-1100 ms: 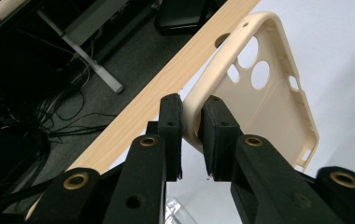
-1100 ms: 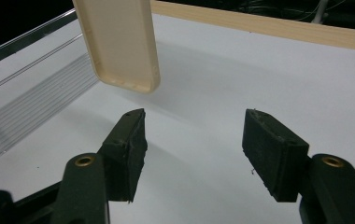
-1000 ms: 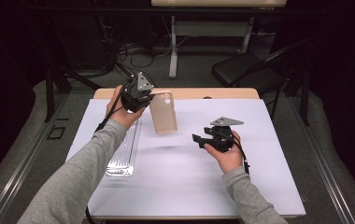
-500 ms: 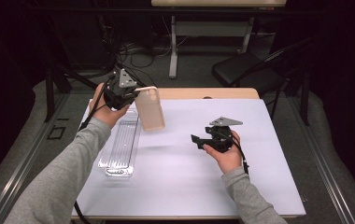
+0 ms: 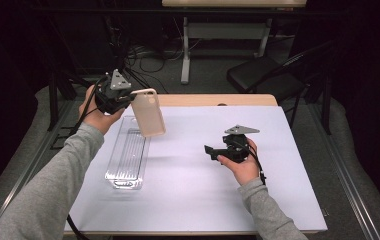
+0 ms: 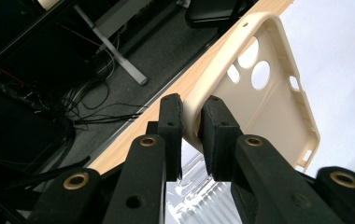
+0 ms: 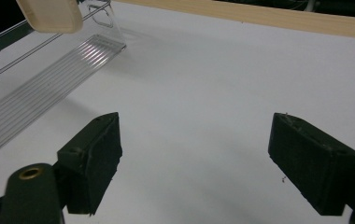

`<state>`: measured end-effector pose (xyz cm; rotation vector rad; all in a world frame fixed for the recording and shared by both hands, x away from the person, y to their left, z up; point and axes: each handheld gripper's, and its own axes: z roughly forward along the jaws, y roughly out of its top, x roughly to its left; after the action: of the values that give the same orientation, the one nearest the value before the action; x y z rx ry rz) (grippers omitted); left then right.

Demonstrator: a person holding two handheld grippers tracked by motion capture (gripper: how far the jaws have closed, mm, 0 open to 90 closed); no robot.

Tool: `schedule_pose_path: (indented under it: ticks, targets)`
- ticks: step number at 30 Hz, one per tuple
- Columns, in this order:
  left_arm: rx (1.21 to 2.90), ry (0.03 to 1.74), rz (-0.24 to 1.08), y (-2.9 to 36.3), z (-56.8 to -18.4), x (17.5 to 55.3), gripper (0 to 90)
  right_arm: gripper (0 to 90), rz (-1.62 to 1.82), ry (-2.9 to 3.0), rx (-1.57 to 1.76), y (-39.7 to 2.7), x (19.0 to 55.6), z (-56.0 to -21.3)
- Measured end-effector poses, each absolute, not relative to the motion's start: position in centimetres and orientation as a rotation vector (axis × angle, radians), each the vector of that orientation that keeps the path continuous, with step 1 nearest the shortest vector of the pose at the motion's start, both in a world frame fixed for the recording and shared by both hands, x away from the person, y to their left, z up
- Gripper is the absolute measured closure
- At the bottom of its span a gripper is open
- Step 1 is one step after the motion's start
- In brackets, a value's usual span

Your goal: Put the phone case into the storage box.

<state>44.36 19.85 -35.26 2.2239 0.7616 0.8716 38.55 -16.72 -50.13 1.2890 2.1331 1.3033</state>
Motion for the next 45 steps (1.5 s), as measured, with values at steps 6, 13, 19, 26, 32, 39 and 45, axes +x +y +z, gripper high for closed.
schedule_pose_path:
  ticks: [6,13,19,26,32,39,45]
  targets:
    - [2.243,0.741,0.863,20.9,-34.9,44.9,79.2,15.2,1.303,2.120,1.307,-17.1,38.4,-49.8]
    - [2.273,0.689,0.856,21.9,-34.6,45.3,79.2,14.9,1.293,2.103,1.330,-17.5,38.3,-49.6]
    - [2.292,0.651,0.880,22.6,-34.2,45.8,79.2,14.9,1.296,2.090,1.315,-17.5,38.2,-49.5]
    - [2.307,0.588,0.903,23.2,-34.5,46.3,79.2,14.7,1.286,2.079,1.303,-17.5,38.0,-49.6]
    - [2.323,0.565,0.910,23.6,-34.9,46.8,79.2,14.7,1.267,2.079,1.306,-17.7,38.0,-50.0]
    - [2.330,0.563,0.936,24.2,-35.2,47.4,79.2,14.7,1.271,2.074,1.300,-17.6,38.0,-50.1]
    - [2.336,0.561,0.957,24.5,-35.6,47.8,79.2,14.7,1.274,2.064,1.303,-17.9,38.0,-50.2]
